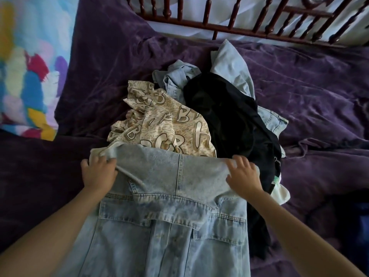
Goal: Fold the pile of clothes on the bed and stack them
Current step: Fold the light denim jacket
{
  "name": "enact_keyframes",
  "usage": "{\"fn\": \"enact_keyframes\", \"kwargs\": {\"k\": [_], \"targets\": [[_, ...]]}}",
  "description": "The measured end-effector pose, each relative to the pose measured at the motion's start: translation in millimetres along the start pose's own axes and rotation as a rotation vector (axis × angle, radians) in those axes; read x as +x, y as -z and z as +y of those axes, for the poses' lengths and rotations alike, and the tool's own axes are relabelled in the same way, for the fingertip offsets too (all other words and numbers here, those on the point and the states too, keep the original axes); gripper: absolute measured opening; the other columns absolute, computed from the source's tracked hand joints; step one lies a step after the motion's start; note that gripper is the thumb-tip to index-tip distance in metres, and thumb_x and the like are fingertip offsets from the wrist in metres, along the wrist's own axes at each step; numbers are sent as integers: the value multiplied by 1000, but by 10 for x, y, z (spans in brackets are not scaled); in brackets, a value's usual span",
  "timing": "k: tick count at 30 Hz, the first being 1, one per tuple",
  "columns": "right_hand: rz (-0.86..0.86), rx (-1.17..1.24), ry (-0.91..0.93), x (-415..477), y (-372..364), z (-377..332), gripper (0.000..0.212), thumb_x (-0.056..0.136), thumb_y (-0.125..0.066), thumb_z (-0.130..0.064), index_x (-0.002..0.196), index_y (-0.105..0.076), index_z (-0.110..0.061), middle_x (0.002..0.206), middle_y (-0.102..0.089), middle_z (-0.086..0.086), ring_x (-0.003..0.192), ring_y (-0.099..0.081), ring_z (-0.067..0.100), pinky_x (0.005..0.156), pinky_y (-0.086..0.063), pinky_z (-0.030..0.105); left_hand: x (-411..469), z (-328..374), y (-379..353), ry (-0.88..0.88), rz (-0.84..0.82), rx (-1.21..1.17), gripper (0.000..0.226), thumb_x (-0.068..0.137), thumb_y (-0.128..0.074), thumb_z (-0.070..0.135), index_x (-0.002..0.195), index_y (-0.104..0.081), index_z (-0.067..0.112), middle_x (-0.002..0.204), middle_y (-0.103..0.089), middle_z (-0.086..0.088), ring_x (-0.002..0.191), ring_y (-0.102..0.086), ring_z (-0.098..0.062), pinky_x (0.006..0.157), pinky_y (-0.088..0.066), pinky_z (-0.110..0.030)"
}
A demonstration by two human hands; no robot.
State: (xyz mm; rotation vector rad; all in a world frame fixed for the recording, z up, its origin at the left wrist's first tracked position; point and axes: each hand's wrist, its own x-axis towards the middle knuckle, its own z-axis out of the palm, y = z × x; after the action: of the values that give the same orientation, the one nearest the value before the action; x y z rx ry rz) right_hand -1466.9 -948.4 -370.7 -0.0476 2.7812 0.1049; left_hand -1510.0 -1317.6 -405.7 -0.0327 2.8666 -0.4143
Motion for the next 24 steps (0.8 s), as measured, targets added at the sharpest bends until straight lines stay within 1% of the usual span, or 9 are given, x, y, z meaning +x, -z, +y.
{"fn": "enact_keyframes", "kwargs": {"k": [3,6,8,10,14,16,20,22,24], "targets": [[-65,108,-114,142,6,154,67,93,-48,-31,149,-12,-24,150,-27,2,139,-23,21,112,-21,41,44,-91,19,-12,-63,-46,23,88,-51,27,107,-63,24,118,-58,1,115,-47,-20,91,-33,-38],[-90,132,-140,205,-51,235,55,91,-48,-28,143,-31,-23,137,-44,1,130,-35,21,108,-22,38,204,-77,100,129,27,-377,26,84,-56,15,110,-63,15,122,-50,-13,116,-41,-34,93,-33,-46],[-51,157,-139,211,-84,231,48,90,-48,-24,137,-40,-21,130,-49,2,125,-38,22,107,-23,36,472,-20,170,230,0,-557,34,89,-54,18,122,-55,12,127,-50,-17,119,-41,-38,94,-35,-49],[-19,153,-141,190,-99,217,43,89,-48,-23,132,-44,-19,125,-51,2,122,-40,22,106,-25,36,715,17,199,204,-157,-623,39,92,-52,31,126,-52,12,127,-54,-16,119,-47,-37,94,-38,-46],[-4,103,-155,133,-102,232,34,91,-47,-26,123,-47,-17,119,-54,2,116,-43,22,101,-29,34,917,52,172,125,-240,-727,23,90,-57,23,84,-68,4,90,-67,-16,94,-62,-33,74,-45,-35],[2,78,-152,111,-100,235,28,90,-46,-26,115,-49,-15,114,-55,2,112,-45,22,97,-30,34,963,48,192,267,-235,-872,19,89,-59,18,93,-70,3,101,-68,-15,99,-61,-33,80,-46,-35],[-4,128,-217,66,-107,298,15,91,-45,-27,97,-45,-13,107,-57,5,108,-46,25,93,-31,35,1060,-294,251,723,-197,-1514,32,85,-64,8,116,-64,3,114,-63,-10,97,-56,-21,89,-45,-32],[-37,203,-241,70,-89,303,14,91,-47,-25,91,-38,-14,109,-57,7,109,-46,27,92,-32,36,1051,-384,190,681,-193,-1582,33,86,-62,6,120,-62,6,119,-61,-10,101,-56,-22,92,-45,-35],[-79,269,-240,96,-76,316,15,90,-50,-23,97,-41,-13,112,-55,8,112,-45,27,92,-33,37,972,-324,166,532,-110,-1375,40,87,-61,10,127,-56,8,127,-56,-14,115,-52,-30,100,-41,-39]]}}
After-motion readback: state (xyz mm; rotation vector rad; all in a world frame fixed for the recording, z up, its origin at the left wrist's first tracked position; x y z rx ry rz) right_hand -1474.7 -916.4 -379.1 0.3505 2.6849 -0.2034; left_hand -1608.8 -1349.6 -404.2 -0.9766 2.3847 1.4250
